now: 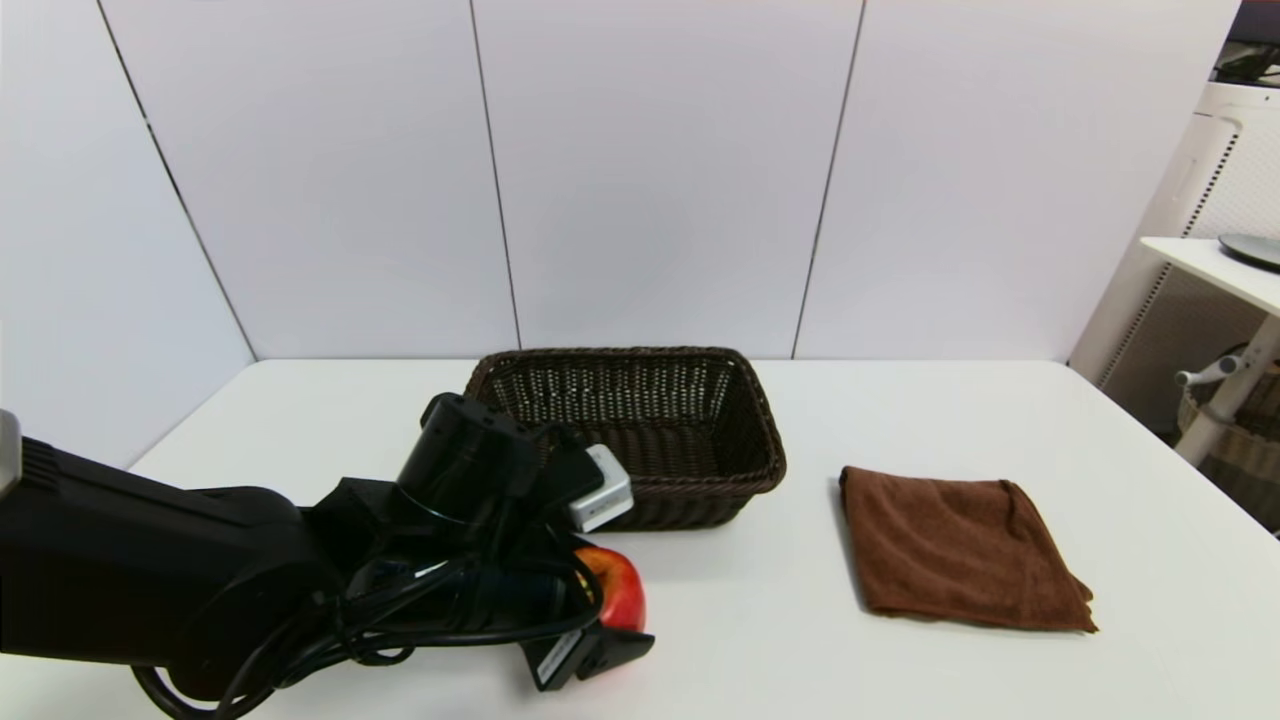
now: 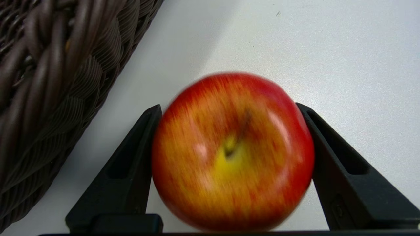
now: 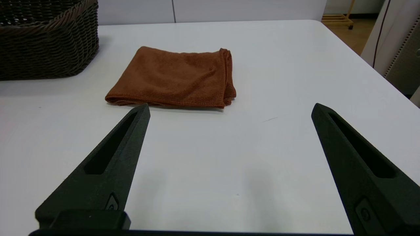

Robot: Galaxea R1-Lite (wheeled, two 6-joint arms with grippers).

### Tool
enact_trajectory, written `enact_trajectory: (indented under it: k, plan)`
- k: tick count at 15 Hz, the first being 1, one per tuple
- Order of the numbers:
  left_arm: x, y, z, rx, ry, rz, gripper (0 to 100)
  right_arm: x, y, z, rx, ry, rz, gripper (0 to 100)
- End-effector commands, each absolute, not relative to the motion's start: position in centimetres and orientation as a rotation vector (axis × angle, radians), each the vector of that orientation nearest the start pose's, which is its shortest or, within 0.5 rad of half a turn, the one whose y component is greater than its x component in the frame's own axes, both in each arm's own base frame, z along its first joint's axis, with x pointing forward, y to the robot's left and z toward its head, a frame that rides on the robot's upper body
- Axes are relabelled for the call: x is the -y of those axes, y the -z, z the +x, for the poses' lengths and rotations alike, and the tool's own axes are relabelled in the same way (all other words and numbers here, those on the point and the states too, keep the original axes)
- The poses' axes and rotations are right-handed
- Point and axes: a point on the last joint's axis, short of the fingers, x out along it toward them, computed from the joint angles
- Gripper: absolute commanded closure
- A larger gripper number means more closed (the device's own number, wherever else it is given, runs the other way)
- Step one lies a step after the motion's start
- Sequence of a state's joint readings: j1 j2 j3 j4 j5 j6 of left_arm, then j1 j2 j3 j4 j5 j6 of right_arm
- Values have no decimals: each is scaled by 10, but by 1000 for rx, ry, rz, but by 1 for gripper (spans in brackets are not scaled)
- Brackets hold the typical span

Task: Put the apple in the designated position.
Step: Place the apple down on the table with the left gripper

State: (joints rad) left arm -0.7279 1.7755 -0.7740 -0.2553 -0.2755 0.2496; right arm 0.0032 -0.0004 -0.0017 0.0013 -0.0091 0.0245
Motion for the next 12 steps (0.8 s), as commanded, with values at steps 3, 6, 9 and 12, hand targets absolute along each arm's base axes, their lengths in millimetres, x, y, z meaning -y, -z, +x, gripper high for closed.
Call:
enact_trajectory:
  k: [3,6,9,12]
  plan:
    - [195,-127,214,-607,1042,383,0,0,-76,-23,0,5,25,0]
    - [190,-144,208,-548,1042,368,0,0,-76,-23,0,6,25,0]
    - [178,-170,194,-472,1039,331,0,0,-76,-23,-1,6,25,0]
    - [156,-197,169,-397,1023,254,0,0,-76,-23,0,6,25,0]
